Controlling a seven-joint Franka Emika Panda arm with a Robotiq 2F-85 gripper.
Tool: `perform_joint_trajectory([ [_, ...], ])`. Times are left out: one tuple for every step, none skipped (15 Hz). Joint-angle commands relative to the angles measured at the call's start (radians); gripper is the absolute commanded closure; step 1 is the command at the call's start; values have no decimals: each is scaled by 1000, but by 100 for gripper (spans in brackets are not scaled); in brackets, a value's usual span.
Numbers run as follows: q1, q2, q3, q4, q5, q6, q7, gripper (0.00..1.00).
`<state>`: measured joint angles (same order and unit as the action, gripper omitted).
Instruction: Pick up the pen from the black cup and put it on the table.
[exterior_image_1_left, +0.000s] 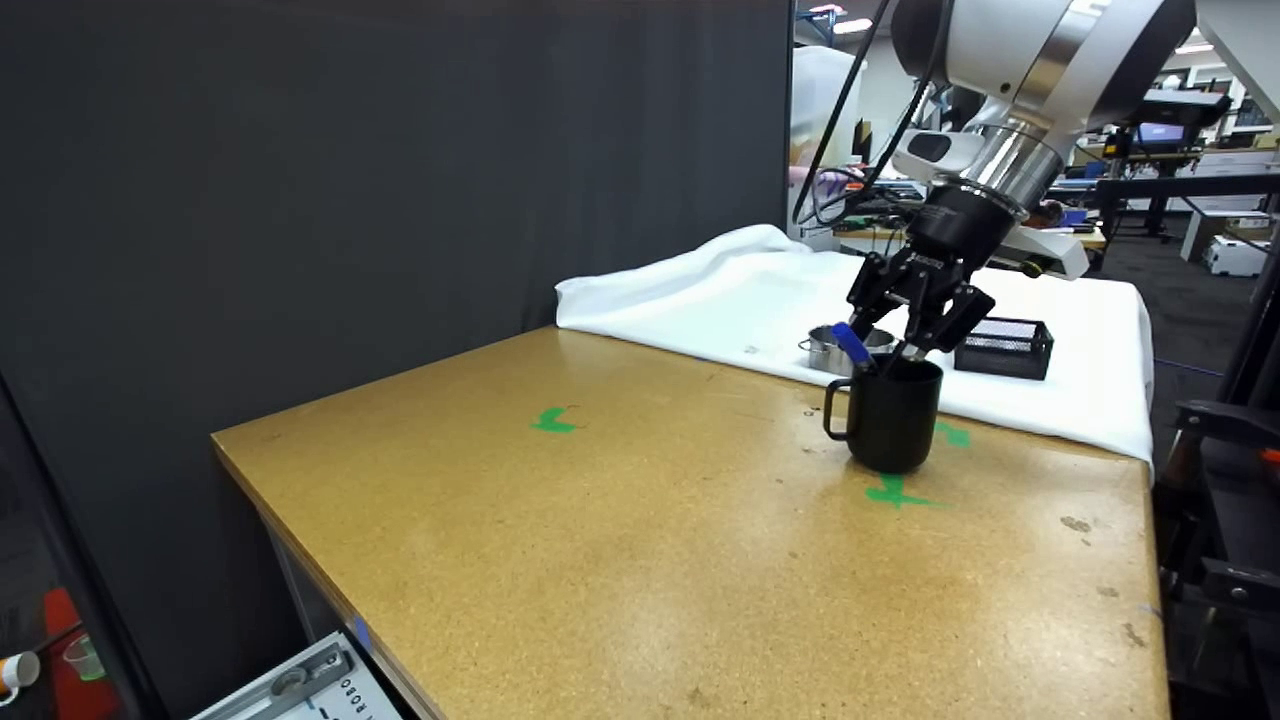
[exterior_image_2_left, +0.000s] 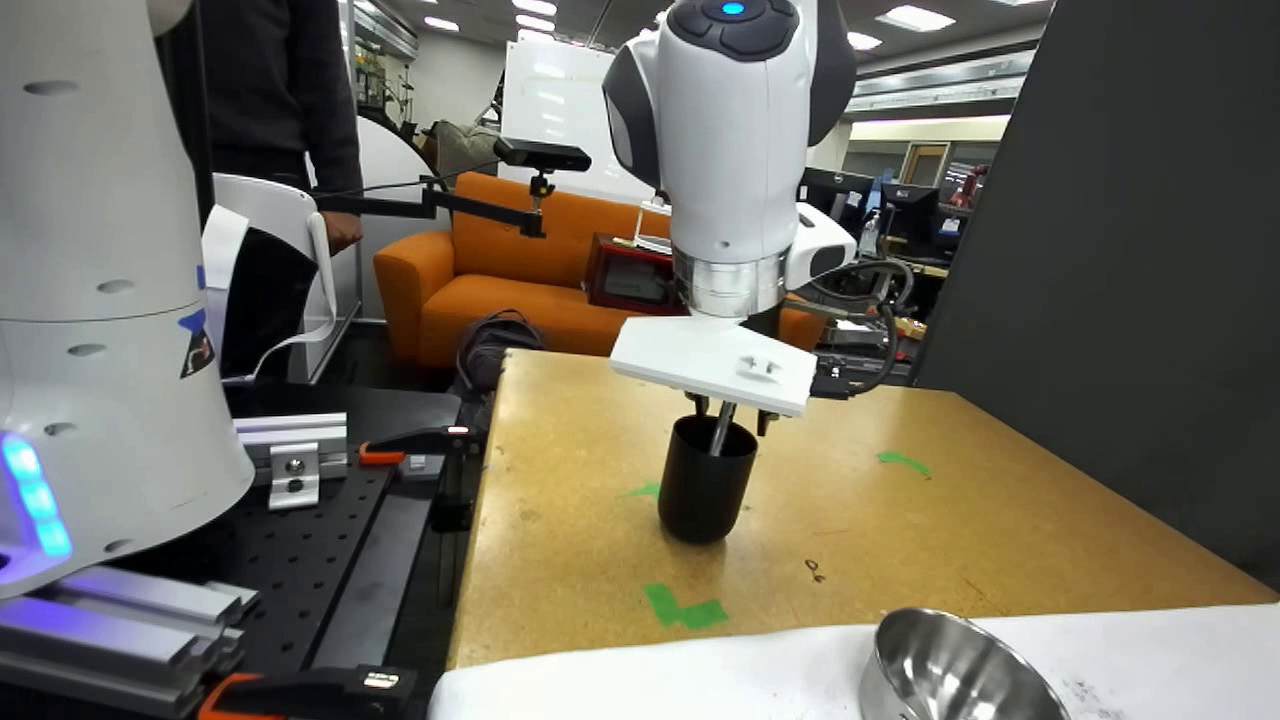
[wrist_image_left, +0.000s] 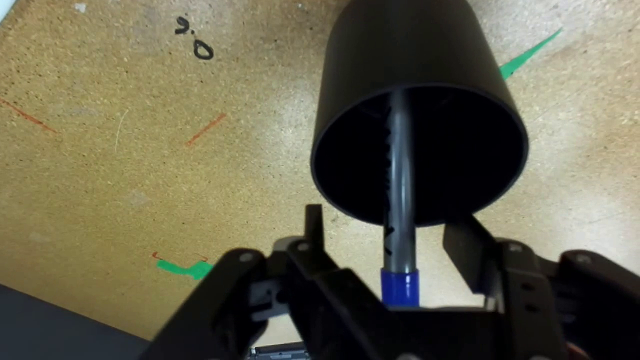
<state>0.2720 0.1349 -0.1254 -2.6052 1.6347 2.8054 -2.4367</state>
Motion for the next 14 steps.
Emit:
perform_joint_trajectory([
  [8,1,5,3,46,31,-48,66],
  [8,1,5,3,48,31,-50,73],
  [8,0,5,3,49,32,-50,80],
  [8,0,5,3,50,33,-52,86],
  [9,-1,5,2,50,33,-52,92],
  [9,-3,6,0,51,32,-53,98],
  [10,-4,6,0,52,32,-53,100],
  [11,-6,6,-1,51,32,-52,97],
  [11,-12,5,-4,48,31,-48,96],
  [11,-16,5,-6,48,31,-48,96],
  [11,-24,5,-10,40,30,-39,96],
  [11,-32,5,-14,33,28,-28,96],
  [10,-47,4,-22,18,23,-12,96],
  [10,-67,3,-30,-1,23,11,96],
])
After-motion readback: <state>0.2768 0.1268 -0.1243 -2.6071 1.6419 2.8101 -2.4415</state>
